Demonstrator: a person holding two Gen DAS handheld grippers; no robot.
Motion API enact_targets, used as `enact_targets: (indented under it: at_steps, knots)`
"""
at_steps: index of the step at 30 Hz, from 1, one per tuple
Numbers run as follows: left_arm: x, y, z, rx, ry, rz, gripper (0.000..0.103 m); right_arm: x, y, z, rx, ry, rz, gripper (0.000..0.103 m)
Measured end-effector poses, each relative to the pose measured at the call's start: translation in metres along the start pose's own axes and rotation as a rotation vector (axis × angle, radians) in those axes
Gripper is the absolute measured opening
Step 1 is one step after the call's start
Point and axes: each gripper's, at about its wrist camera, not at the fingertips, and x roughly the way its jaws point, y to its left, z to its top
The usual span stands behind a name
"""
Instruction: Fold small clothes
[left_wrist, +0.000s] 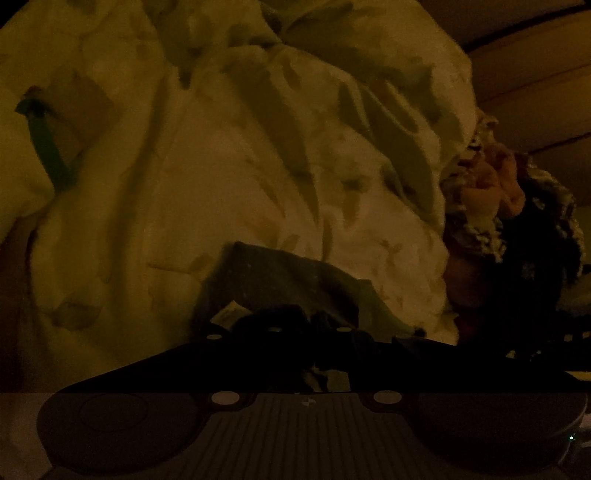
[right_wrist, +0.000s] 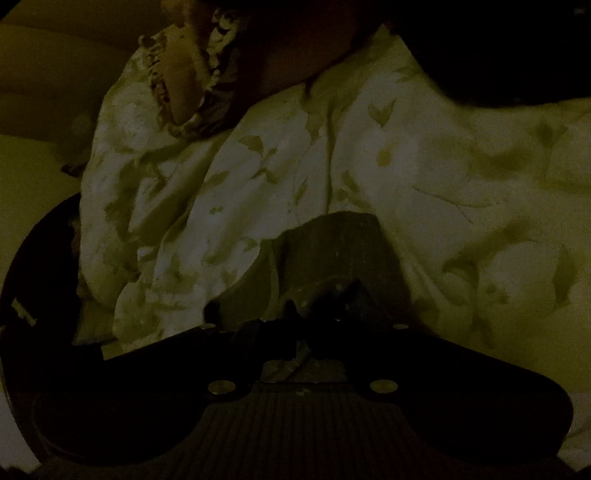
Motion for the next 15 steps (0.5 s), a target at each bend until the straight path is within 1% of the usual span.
enact_targets:
  at_steps: [3, 5, 6, 7, 8, 9, 11, 13, 15]
  knots:
    - [0.004, 0.001, 0.009, -0.032, -0.007, 0.023, 0.073, 0.009, 0.002, 0.005, 0.011, -0.019, -0.019, 0.01]
    - [0.003, 0.0, 0.016, -0.054, -0.032, 0.044, 0.09, 0.012, 0.002, 0.01, 0.032, -0.048, -0.03, 0.011]
    - [0.001, -0.001, 0.021, -0.069, -0.062, 0.073, 0.094, 0.011, 0.001, 0.013, 0.048, -0.076, -0.024, 0.015]
    - [-0.002, -0.002, 0.025, -0.078, -0.092, 0.091, 0.103, 0.007, 0.0, 0.015, 0.07, -0.122, -0.029, 0.019]
    - [-0.006, -0.002, 0.029, -0.087, -0.116, 0.106, 0.103, 0.004, -0.001, 0.016, 0.087, -0.161, -0.035, 0.03]
    - [-0.011, -0.002, 0.032, -0.093, -0.144, 0.118, 0.103, -0.001, -0.002, 0.018, 0.1, -0.197, -0.037, 0.038]
    - [-0.02, -0.001, 0.034, -0.078, -0.185, 0.125, 0.103, -0.007, 0.0, 0.02, 0.064, -0.214, -0.061, 0.038]
    - [-0.026, -0.003, 0.029, -0.029, -0.19, 0.137, 0.103, -0.012, 0.004, 0.016, -0.024, -0.214, -0.059, 0.036]
    - [-0.028, -0.012, 0.016, 0.098, -0.171, 0.149, 0.103, -0.013, 0.013, 0.009, -0.137, -0.187, -0.07, 0.025]
